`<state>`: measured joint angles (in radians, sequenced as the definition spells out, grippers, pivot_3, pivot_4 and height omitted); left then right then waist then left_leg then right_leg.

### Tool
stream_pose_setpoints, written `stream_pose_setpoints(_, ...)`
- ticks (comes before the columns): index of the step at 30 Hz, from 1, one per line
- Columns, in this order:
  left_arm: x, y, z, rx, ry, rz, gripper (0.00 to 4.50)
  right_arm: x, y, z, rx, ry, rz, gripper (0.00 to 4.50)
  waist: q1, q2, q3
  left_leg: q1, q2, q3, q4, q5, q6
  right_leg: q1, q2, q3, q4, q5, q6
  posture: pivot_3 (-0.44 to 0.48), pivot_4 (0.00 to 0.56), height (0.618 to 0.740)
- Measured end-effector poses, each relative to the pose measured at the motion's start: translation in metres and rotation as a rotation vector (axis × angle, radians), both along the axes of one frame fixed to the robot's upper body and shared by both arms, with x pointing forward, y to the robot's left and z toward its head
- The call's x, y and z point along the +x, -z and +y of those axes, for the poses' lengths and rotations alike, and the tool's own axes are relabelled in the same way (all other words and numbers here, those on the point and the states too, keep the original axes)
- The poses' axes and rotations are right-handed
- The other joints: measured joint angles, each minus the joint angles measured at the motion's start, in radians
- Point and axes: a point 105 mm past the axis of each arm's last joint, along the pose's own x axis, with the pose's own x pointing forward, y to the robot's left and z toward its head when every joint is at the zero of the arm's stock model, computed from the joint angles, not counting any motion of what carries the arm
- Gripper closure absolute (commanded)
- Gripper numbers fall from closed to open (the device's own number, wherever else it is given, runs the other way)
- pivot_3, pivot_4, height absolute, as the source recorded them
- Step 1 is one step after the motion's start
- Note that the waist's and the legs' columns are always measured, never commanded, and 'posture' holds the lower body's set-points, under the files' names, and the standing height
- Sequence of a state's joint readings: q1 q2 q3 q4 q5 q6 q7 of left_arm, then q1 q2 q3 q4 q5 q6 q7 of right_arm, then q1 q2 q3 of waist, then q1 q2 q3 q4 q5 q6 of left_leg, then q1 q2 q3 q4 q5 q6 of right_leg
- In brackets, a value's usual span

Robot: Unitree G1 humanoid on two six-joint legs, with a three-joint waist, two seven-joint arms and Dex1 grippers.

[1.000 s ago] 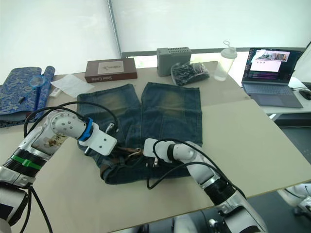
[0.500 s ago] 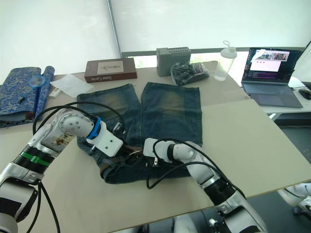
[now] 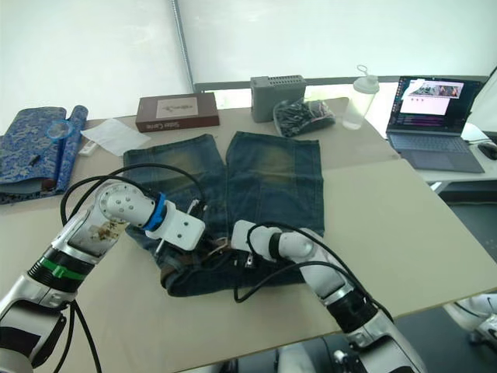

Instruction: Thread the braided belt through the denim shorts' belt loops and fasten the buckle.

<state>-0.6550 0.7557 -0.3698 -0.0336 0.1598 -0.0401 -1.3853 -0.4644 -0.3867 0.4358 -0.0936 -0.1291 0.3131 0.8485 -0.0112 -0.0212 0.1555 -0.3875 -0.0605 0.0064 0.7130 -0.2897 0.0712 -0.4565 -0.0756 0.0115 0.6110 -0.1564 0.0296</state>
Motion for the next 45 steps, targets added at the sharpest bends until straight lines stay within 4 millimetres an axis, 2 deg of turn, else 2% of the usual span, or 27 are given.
stream_pose_setpoints(3,-0.001,0.002,-0.004,-0.018,-0.007,0.005,4.50,-0.008,-0.003,-0.008,0.016,-0.007,0.078,1.56,0.004,0.000,0.000,0.000,0.000,0.000,0.000,0.000,0.000,0.000,-0.001,0.000,0.000,0.000,0.000,0.000,0.150,0.740)
stream_pose_setpoints(7,0.001,0.008,-0.006,-0.019,-0.023,-0.001,4.50,-0.008,-0.013,-0.016,0.017,0.013,0.059,0.08,0.002,0.000,0.000,0.000,0.000,0.000,0.000,0.000,0.000,0.000,0.000,0.000,0.000,0.000,0.000,0.000,0.150,0.740)
stream_pose_setpoints(11,0.002,0.012,-0.008,-0.033,-0.035,-0.001,4.50,-0.020,-0.015,-0.032,0.003,0.014,0.091,0.03,0.009,0.000,0.000,0.000,0.000,0.000,0.000,0.000,0.000,0.000,-0.001,0.000,-0.001,0.000,0.000,0.000,0.150,0.740)
stream_pose_setpoints(16,0.003,0.013,-0.009,-0.041,-0.043,-0.004,4.50,-0.026,-0.041,-0.045,0.055,0.032,0.030,0.03,0.012,0.000,0.000,0.001,0.000,0.000,0.000,-0.001,0.001,0.001,-0.001,0.000,0.000,0.000,0.000,0.000,0.150,0.740)
stream_pose_setpoints(19,0.004,0.013,-0.010,-0.046,-0.043,-0.005,4.50,-0.026,-0.045,-0.048,0.034,0.033,-0.013,0.03,0.012,0.000,0.000,0.000,0.000,0.000,0.000,-0.001,0.001,0.001,-0.001,0.000,0.000,0.000,0.000,0.000,0.150,0.740)
stream_pose_setpoints(27,0.005,0.014,-0.010,-0.054,-0.048,0.002,4.50,-0.022,-0.038,-0.045,-0.034,0.004,-0.104,0.03,0.015,0.000,0.000,0.000,0.000,0.000,0.001,0.000,0.001,0.001,-0.001,0.000,0.000,0.000,0.000,0.000,0.150,0.740)
stream_pose_setpoints(36,0.005,0.014,-0.010,-0.056,-0.050,0.001,4.50,-0.014,-0.042,-0.037,-0.065,-0.016,-0.188,0.03,0.017,0.000,0.000,0.000,0.000,0.000,0.001,0.000,0.001,0.001,-0.001,0.000,0.000,0.000,0.000,0.000,0.150,0.740)
stream_pose_setpoints(45,0.006,0.015,-0.010,-0.057,-0.054,0.001,4.50,-0.014,-0.042,-0.028,-0.057,-0.037,-0.195,0.03,0.017,0.000,0.000,0.000,0.000,0.000,0.001,0.000,0.001,0.001,-0.001,0.000,0.000,0.000,0.000,0.000,0.150,0.740)
